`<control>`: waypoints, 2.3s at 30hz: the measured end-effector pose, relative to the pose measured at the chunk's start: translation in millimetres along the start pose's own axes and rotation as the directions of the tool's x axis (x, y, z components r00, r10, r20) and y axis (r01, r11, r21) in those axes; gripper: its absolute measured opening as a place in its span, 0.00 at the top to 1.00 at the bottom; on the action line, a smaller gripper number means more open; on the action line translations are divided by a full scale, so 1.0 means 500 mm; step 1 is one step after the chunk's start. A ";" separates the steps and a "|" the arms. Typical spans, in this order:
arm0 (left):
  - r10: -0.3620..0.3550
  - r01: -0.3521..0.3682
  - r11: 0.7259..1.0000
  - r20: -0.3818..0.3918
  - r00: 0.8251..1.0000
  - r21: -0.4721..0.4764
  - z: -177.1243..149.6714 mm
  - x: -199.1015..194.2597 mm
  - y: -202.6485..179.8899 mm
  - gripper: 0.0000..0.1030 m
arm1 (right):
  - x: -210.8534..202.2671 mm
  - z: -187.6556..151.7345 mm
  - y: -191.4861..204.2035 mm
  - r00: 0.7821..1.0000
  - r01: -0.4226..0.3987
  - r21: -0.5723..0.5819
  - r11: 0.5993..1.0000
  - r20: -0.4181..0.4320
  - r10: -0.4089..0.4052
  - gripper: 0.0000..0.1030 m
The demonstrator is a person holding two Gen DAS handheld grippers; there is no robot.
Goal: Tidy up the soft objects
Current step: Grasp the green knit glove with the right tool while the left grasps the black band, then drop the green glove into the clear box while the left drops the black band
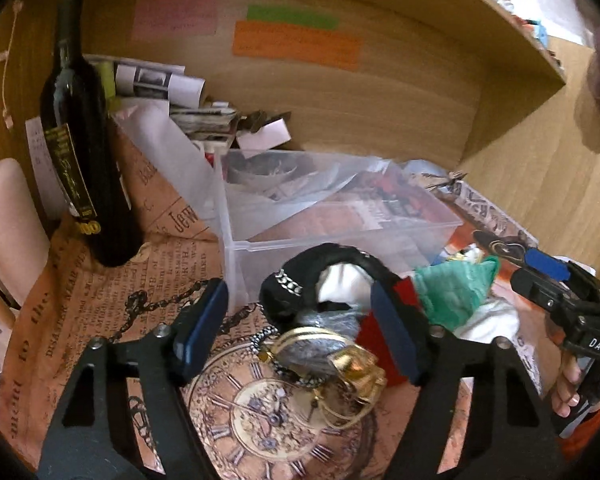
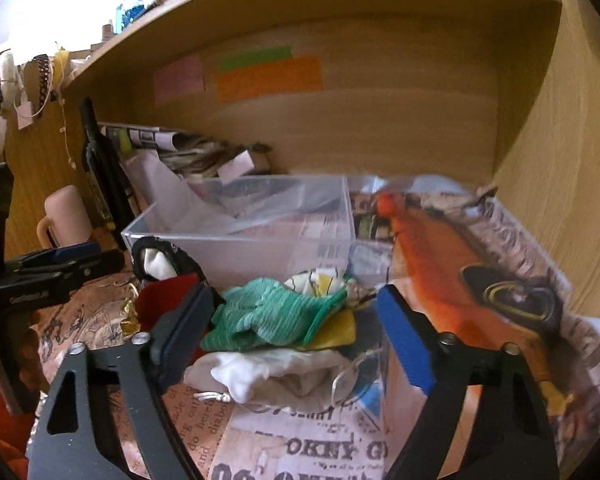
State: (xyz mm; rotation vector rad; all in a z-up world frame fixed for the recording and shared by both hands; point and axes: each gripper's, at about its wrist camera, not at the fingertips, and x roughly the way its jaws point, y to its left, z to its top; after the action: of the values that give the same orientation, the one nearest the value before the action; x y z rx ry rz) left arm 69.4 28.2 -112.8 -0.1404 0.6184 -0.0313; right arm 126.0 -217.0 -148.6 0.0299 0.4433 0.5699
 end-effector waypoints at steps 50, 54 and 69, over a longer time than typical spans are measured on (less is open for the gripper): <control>0.021 -0.020 1.000 0.303 0.953 -0.006 0.160 -0.088 0.012 0.87 | -0.006 0.106 0.018 0.984 -0.062 -0.021 0.998 0.163 0.064 0.90; 0.046 -0.039 0.999 0.326 0.944 -0.031 0.179 -0.081 0.023 0.87 | 0.007 0.122 0.014 0.984 -0.064 -0.016 0.998 0.165 0.066 0.89; 0.104 -0.097 0.994 0.135 0.985 -0.055 0.171 0.076 0.059 0.87 | 0.132 0.145 0.020 0.999 -0.045 -0.083 0.996 0.020 0.047 0.89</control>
State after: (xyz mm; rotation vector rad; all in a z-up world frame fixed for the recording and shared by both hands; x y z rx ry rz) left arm 149.5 65.4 -69.7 -0.1564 0.4883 0.0902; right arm 200.4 -167.2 -107.9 -0.0326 0.3981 0.6326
